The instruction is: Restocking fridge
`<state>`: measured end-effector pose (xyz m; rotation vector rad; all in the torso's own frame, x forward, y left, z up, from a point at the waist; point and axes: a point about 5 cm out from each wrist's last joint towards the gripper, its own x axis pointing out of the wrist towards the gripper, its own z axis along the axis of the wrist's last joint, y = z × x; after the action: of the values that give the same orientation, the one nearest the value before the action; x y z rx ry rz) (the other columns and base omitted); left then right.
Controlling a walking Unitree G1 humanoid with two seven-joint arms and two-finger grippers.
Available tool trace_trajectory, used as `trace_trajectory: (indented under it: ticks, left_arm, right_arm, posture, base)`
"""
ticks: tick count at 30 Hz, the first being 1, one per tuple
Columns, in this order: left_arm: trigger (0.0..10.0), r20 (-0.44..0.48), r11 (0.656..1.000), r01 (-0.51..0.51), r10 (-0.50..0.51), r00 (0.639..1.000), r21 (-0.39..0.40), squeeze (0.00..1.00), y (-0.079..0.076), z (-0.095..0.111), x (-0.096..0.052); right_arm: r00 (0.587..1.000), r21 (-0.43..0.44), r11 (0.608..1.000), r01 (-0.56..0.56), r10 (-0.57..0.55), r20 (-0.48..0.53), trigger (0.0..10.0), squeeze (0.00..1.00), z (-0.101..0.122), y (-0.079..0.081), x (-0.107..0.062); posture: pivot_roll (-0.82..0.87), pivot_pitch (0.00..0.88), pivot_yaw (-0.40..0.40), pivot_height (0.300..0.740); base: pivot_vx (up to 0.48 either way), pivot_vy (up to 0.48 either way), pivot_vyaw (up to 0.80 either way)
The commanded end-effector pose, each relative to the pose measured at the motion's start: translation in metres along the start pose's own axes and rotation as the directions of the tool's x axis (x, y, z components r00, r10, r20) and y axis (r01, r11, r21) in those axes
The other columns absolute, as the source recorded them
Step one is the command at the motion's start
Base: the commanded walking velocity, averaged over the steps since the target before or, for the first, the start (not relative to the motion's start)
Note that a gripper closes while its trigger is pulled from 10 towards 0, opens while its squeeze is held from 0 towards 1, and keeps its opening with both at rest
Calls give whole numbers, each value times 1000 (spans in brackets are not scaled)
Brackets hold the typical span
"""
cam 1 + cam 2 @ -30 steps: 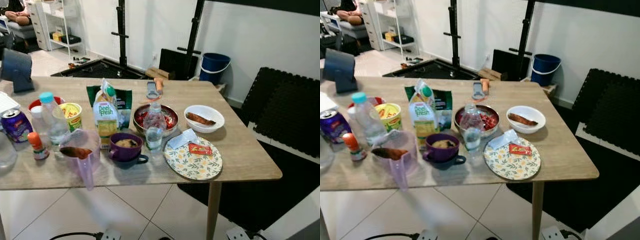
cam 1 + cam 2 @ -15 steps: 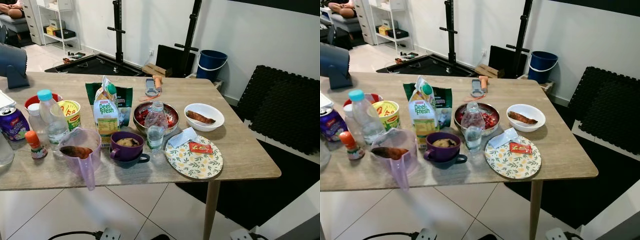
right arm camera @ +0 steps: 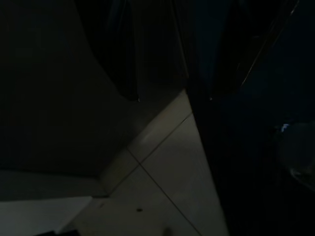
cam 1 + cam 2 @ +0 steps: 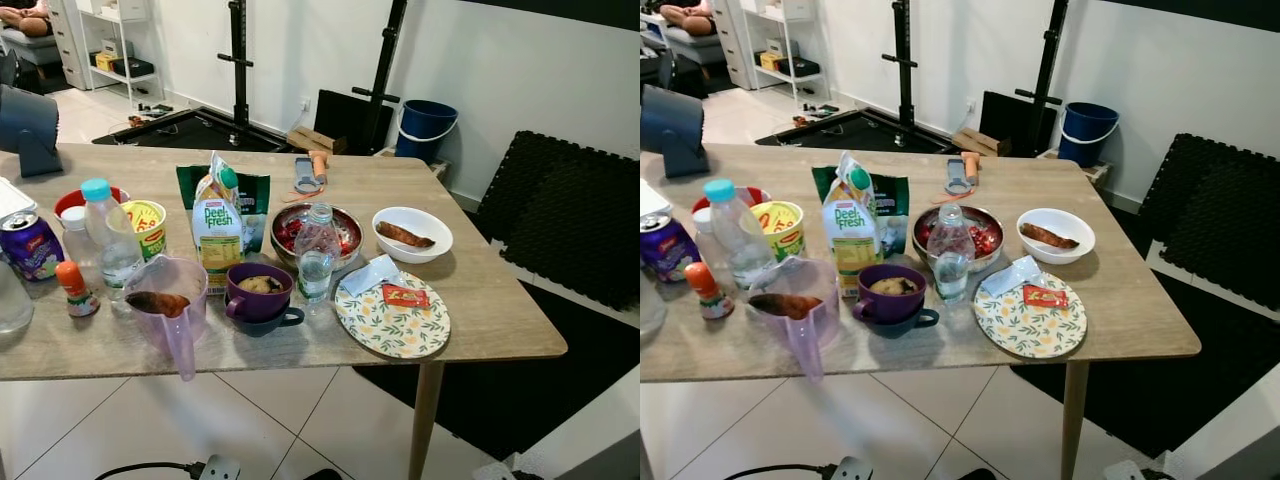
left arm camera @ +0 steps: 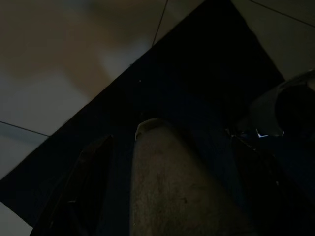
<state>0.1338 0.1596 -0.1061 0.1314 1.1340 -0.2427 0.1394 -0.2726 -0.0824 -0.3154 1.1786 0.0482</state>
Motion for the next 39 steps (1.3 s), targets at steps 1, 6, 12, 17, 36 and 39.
trace_trajectory:
  ticks: [1, 6, 12, 17, 36, 39]
  left_arm:
    - [10000, -78, 1000, 13, -14, 997, -16, 0, -6, -22, -2]
    - [10000, -80, 1000, 12, -13, 997, -20, 0, -8, -22, -2]
    - [10000, -68, 999, 11, -13, 998, -34, 0, -11, -18, -1]
    - [10000, -63, 998, -1, -2, 998, -58, 0, -10, -17, -1]
    - [10000, -81, 997, 12, -19, 997, -82, 0, -20, -25, -1]
    - [10000, -92, 998, -2, -4, 996, -55, 0, -11, -28, -3]
  right_arm:
    - [1000, -10, 1000, -7, 7, 10, 10000, 0, 8, 3, 1]
    - [1000, -22, 1000, -10, 11, 28, 10000, 0, 24, 14, 5]
    - [999, -41, 999, 3, -1, 46, 10000, 0, 42, 24, 7]
    - [998, -55, 998, 21, -18, 53, 10000, 0, 49, 20, 6]
    - [997, -72, 995, 70, -68, 40, 10000, 0, 43, 4, 4]
    - [998, -56, 997, 50, -48, 32, 10000, 0, 39, 15, 6]
  posture:
    - [39, 0, -100, 740]
    - [38, 0, -103, 740]
    - [48, 0, -130, 740]
    - [56, 0, -155, 740]
    - [26, 0, -157, 740]
    - [23, 0, -125, 740]
  base:
    - [0, 0, 0]
    - [0, 0, 0]
    - [0, 0, 0]
    - [0, 0, 0]
    - [0, 0, 0]
    - [0, 0, 0]
